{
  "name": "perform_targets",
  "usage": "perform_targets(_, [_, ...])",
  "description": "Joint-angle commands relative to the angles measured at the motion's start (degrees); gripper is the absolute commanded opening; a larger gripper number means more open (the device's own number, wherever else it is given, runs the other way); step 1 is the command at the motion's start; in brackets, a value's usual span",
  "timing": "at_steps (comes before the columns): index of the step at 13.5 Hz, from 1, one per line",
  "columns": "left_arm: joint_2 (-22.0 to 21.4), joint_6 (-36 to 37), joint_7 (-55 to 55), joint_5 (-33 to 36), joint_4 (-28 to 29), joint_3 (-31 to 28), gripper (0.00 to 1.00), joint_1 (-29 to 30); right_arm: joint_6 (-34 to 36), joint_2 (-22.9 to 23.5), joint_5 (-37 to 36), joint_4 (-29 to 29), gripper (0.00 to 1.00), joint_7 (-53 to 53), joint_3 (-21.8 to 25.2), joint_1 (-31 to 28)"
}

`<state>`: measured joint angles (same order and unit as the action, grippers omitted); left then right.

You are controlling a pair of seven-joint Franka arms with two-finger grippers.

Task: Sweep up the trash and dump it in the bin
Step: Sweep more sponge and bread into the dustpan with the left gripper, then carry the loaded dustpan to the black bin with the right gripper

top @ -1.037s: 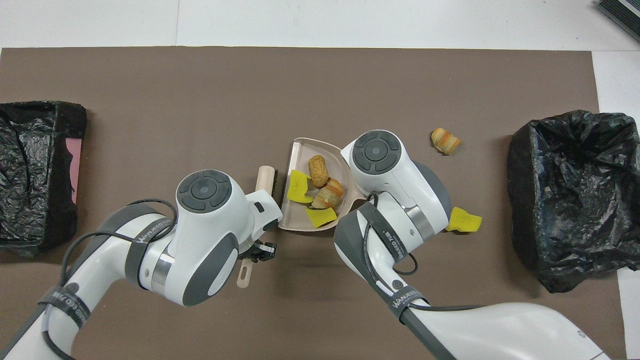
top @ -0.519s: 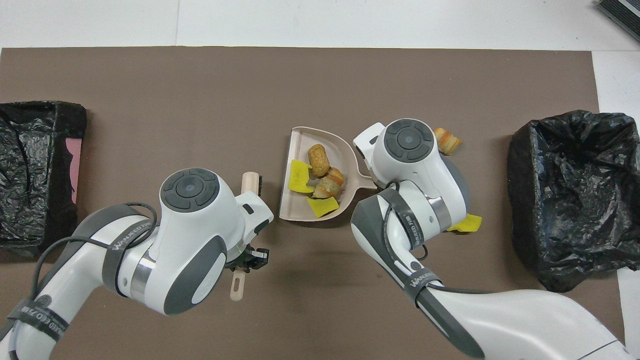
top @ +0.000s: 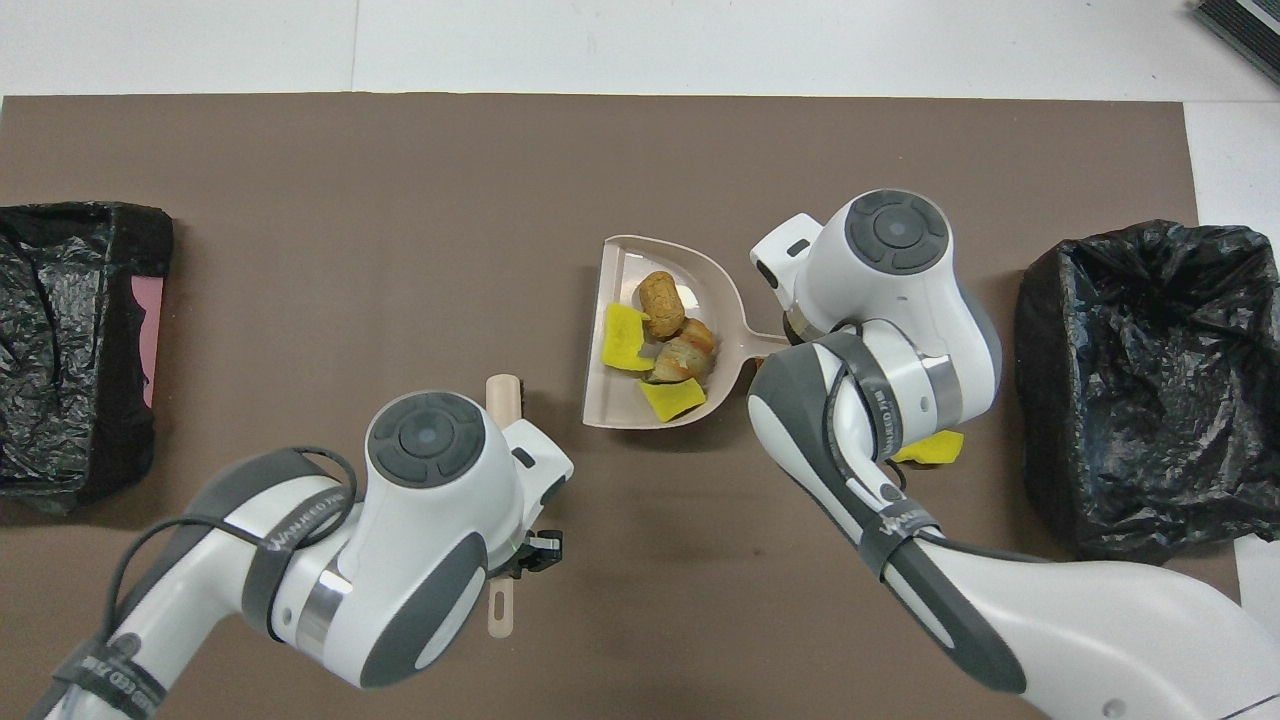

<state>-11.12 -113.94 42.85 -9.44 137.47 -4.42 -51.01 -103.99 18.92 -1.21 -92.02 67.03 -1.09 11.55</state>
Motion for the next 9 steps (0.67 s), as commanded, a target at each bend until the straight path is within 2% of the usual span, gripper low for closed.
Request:
perform_targets(1, [-7.2,-2.5,4.1,-0.3,7.0,-0.7,0.00,-4.1,3.3,-2.6,0.5,1.0,0.00,1.6,-0.3,-3.3])
perform_targets(5, [-7.4,-6.9,9.2,-0.3,11.2,-0.1,0.00,-8.3,8.1,-4.9,-1.8,1.0,0.00,2.1,-0.1,-7.8])
perform_targets(9, [-7.1,-8.4,8.0,-0.4,13.1,-0.1,0.00,-8.7,8.3,-5.8,-7.2,1.0,0.00,9.1,-0.1,-15.4])
